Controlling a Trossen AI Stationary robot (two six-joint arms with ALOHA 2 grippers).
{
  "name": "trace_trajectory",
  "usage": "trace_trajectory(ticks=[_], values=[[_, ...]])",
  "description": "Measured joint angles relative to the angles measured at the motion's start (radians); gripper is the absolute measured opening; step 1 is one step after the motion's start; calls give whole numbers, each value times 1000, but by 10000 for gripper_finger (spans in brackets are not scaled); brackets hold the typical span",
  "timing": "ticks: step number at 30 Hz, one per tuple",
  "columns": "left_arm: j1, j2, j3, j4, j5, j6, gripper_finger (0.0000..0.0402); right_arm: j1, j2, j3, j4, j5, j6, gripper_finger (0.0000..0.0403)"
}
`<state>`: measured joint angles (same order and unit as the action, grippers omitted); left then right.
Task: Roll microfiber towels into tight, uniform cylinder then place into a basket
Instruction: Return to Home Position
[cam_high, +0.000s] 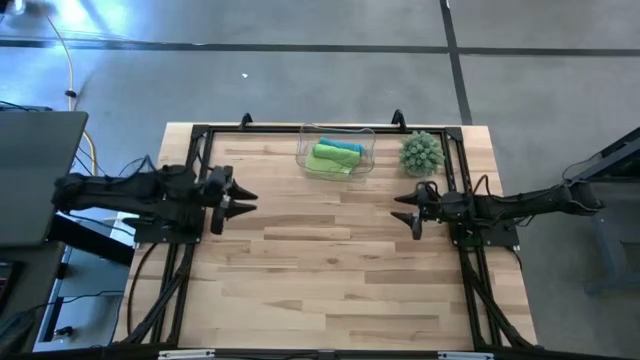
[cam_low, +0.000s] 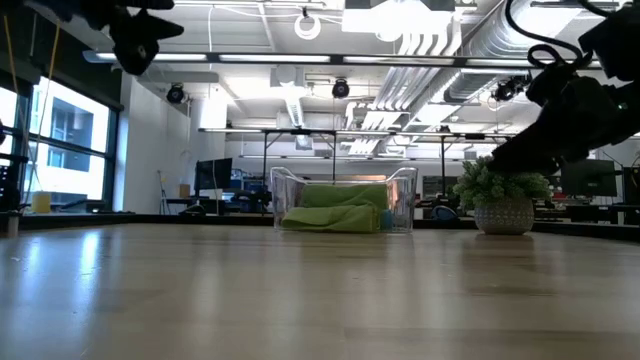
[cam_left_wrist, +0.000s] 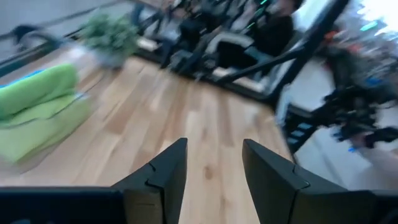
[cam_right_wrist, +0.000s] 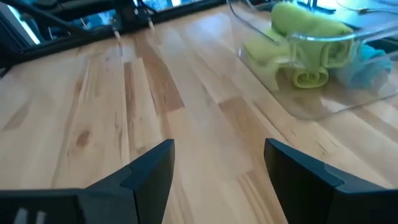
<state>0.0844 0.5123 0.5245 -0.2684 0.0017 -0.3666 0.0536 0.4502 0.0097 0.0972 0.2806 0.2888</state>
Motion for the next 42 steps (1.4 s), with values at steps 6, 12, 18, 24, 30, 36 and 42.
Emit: trace_trajectory(ticks=[6, 12, 18, 24, 30, 36, 42], values=[[24, -60, -260, 372, 74, 3, 144, 0, 0, 0, -35, -1, -52, 241], [49, -58, -478, 722, 76, -10, 144, 0, 0, 0, -42, -2, -118, 241], [82, -51, -508, 741, 69, 13, 144, 0, 0, 0, -42, -3, -135, 241], [92, -39, -508, 712, 62, 62, 144, 0, 0, 0, -42, -3, -133, 241], [92, -38, -508, 702, 62, 56, 144, 0, -14, 0, -43, -3, -133, 241], [92, -43, -508, 694, 62, 56, 144, 0, -101, 0, -43, -3, -133, 241], [92, -87, -508, 690, 62, 55, 144, -1, -259, 0, -42, -3, -133, 241]])
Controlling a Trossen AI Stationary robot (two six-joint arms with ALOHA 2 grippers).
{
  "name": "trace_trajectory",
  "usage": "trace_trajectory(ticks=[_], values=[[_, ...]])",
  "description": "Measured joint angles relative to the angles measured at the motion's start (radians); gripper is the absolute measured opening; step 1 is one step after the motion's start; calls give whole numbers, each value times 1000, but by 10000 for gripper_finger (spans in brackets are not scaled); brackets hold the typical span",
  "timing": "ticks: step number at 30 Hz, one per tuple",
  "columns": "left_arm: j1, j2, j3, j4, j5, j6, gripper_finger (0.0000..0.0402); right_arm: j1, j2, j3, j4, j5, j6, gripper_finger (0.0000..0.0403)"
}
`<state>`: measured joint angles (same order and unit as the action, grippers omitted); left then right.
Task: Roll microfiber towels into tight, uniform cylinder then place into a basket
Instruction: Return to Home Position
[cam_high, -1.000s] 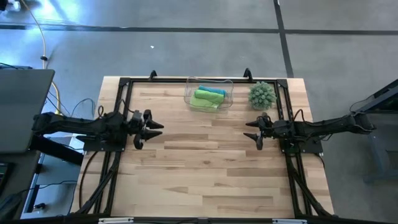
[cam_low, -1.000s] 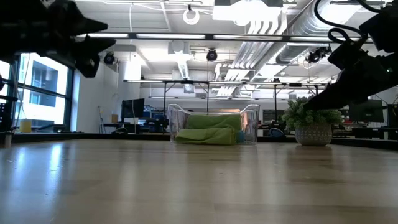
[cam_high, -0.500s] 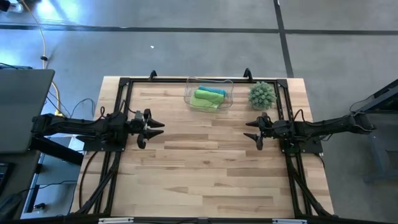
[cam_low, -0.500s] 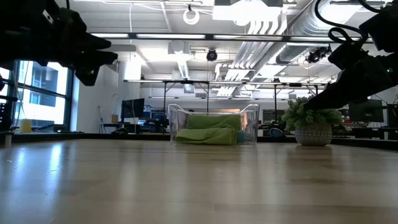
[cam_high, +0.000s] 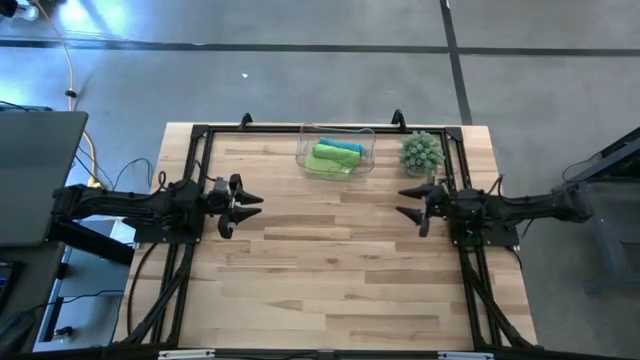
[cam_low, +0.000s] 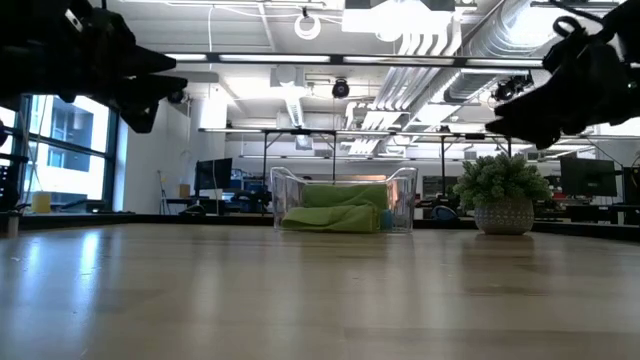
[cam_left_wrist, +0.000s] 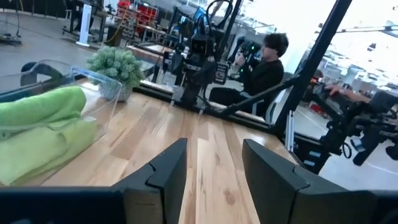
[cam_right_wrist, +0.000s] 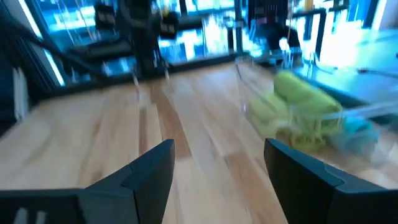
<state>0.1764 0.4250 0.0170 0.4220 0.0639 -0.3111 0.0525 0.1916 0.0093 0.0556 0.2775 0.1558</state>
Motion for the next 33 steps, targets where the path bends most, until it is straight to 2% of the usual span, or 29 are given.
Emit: trace_trajectory(ticks=[8, 17, 24, 33], values=[[1, -106, 0, 0, 0, 0, 144, -29, -130, 0, 0, 0, 0, 241], [18, -301, 0, 1, 1, 0, 144, -198, -190, 0, 11, 0, 0, 241], [133, -423, 0, -2, 4, 0, 144, -431, -191, 0, 1, 0, 0, 241], [317, -422, 0, 9, 4, 0, 144, -858, -191, 0, 1, 0, 0, 241]])
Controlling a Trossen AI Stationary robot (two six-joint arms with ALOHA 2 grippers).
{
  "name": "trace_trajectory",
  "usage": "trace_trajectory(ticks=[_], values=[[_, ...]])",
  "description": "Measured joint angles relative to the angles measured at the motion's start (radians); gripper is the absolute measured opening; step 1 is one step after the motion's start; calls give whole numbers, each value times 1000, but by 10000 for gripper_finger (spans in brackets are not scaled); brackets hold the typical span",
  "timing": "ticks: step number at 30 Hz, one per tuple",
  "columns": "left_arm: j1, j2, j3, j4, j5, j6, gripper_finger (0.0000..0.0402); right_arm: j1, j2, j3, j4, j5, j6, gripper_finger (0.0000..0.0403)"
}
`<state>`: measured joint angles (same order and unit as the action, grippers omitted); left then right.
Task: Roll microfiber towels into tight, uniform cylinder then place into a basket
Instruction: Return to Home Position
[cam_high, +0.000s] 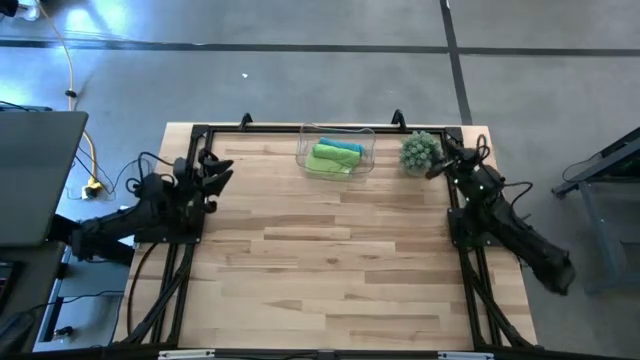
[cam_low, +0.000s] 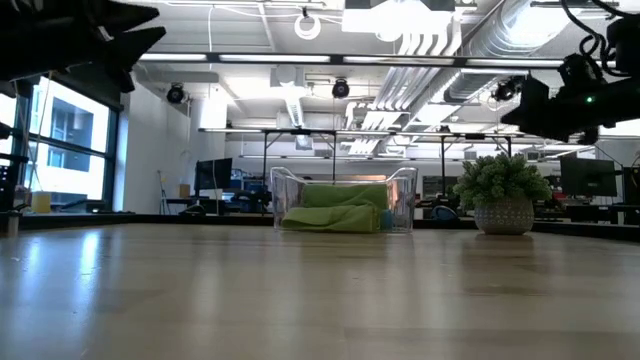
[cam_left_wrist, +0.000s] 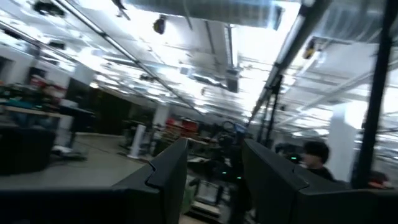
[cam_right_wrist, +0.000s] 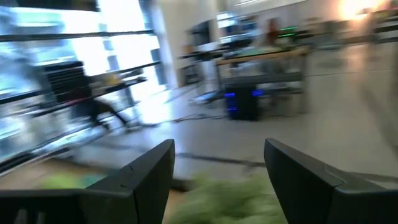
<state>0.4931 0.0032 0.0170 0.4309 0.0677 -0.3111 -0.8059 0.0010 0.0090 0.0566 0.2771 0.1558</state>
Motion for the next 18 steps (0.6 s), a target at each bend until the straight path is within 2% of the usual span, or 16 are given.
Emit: trace_trajectory(ticks=[4, 8, 12, 18], values=[[53, 0, 0, -19, 0, 0, 144, -185, 0, 0, 0, 0, 0, 241], [86, 0, 0, -19, 0, 0, 144, -322, 0, 0, 0, 0, 0, 241], [96, 0, 0, -20, 0, 0, 144, -383, 0, 0, 0, 0, 0, 241], [96, 0, 0, -23, 0, 0, 144, -399, 0, 0, 0, 0, 0, 241]])
